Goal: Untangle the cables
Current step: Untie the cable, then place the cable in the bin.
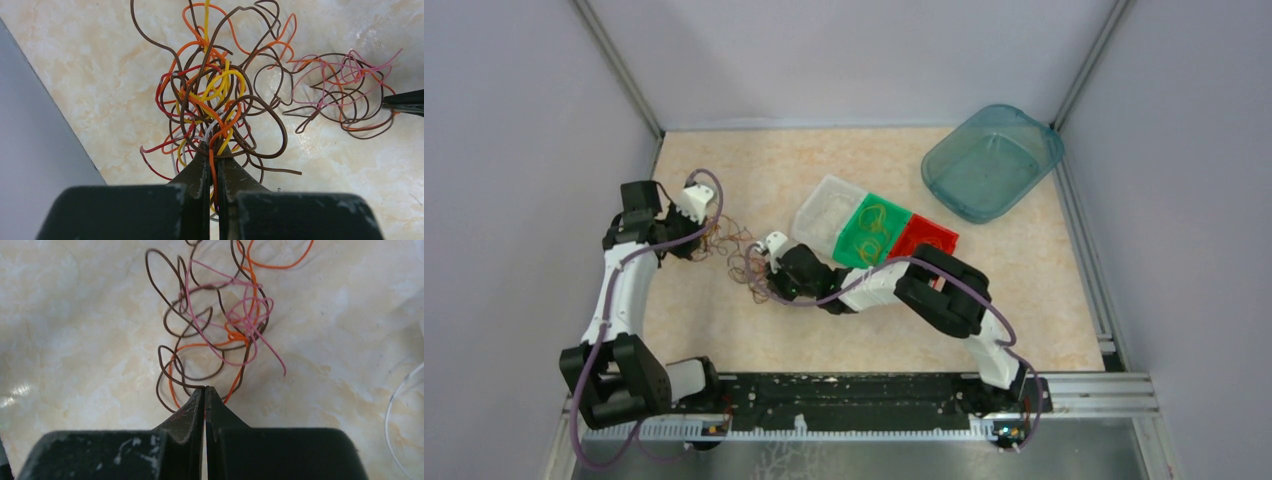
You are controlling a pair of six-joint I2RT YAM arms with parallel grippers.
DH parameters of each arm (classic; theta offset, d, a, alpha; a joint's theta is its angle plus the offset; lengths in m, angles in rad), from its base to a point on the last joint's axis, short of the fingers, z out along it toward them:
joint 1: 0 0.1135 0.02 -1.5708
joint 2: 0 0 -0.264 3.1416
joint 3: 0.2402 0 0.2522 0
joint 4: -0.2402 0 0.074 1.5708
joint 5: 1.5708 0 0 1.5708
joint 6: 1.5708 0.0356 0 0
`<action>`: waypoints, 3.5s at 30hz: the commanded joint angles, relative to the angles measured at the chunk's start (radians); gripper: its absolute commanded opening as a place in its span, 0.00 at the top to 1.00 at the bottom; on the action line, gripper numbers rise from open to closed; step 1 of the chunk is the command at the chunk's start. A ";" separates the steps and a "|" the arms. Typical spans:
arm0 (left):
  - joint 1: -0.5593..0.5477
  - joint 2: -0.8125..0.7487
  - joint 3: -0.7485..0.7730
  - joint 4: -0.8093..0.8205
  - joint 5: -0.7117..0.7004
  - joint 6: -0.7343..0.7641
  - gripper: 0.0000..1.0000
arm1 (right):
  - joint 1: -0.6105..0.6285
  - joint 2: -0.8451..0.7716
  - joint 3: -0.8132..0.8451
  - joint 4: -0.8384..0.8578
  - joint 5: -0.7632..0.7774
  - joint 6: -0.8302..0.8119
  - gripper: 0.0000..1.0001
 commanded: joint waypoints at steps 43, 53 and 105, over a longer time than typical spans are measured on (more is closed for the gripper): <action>0.071 0.181 -0.183 0.389 -0.258 0.091 1.00 | -0.012 -1.652 -0.254 -0.505 0.823 -0.357 1.00; 0.113 0.254 -0.228 0.480 -0.306 0.133 1.00 | 0.001 -1.767 -0.136 -0.183 0.959 -0.667 1.00; 0.211 0.133 0.059 -0.050 0.389 0.060 1.00 | -0.322 -0.963 -0.232 -0.245 0.375 -0.080 1.00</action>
